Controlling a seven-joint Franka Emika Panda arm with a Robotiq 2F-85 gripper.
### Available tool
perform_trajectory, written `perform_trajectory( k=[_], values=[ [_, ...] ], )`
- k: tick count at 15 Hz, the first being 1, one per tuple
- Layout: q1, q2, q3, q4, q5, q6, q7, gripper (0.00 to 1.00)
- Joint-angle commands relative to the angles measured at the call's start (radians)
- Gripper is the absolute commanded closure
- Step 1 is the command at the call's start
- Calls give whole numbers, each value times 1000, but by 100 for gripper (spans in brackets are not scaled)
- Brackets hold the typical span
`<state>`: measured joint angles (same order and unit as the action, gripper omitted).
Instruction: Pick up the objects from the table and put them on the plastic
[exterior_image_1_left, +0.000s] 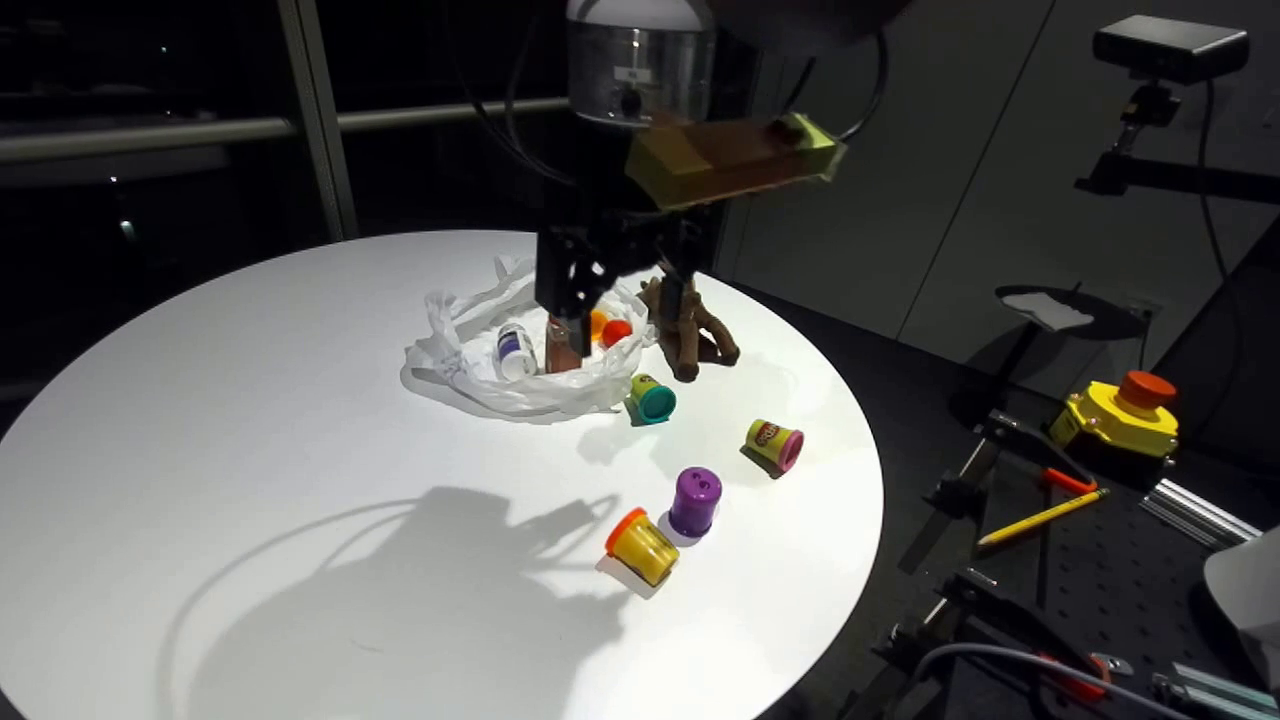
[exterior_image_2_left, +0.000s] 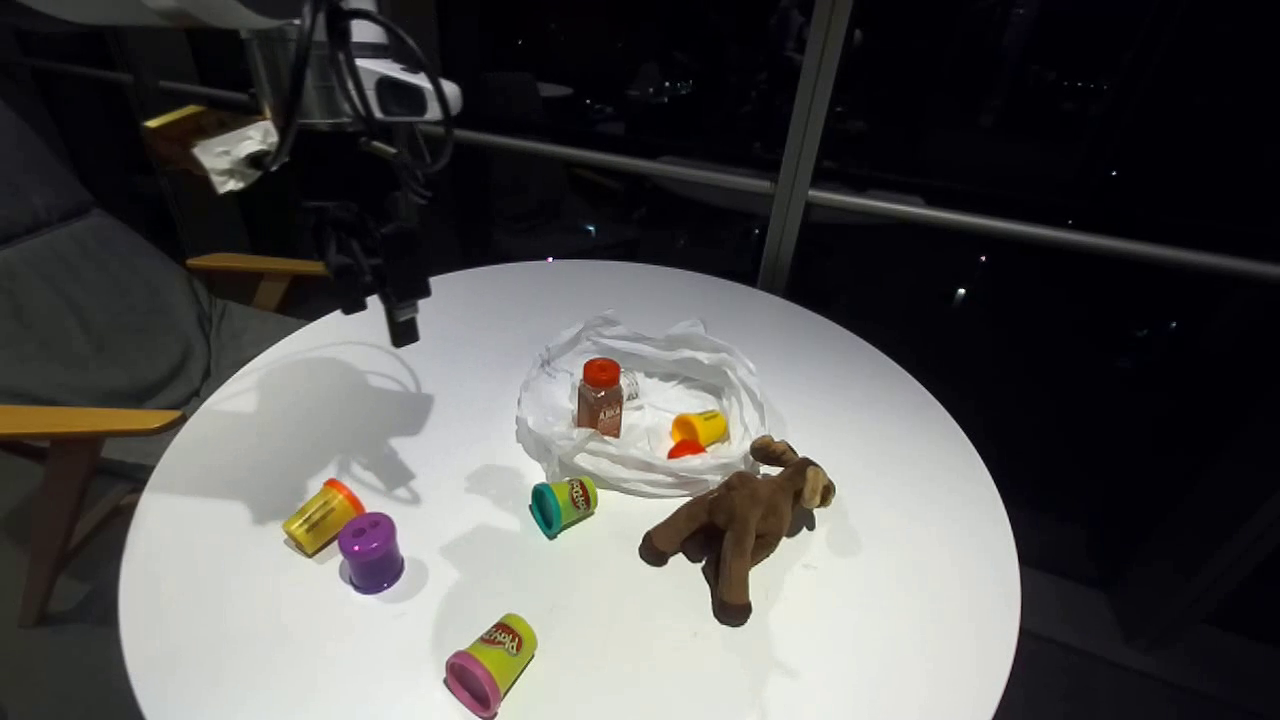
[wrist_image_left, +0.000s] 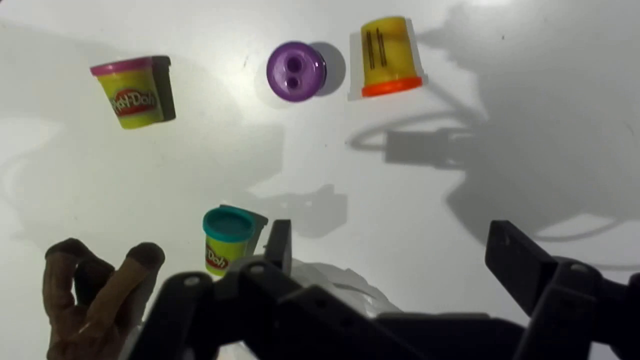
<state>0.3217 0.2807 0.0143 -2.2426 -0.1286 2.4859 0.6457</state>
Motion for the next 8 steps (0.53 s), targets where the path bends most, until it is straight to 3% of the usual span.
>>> perform_trajectory(
  k=[1,4,8],
  values=[
    [-9,-146,52,-256,16,128,23,0],
    [-21,-157,74,-401,39,296,31,0],
    [-16,-82,53,-455,31,436,30,0]
  ],
)
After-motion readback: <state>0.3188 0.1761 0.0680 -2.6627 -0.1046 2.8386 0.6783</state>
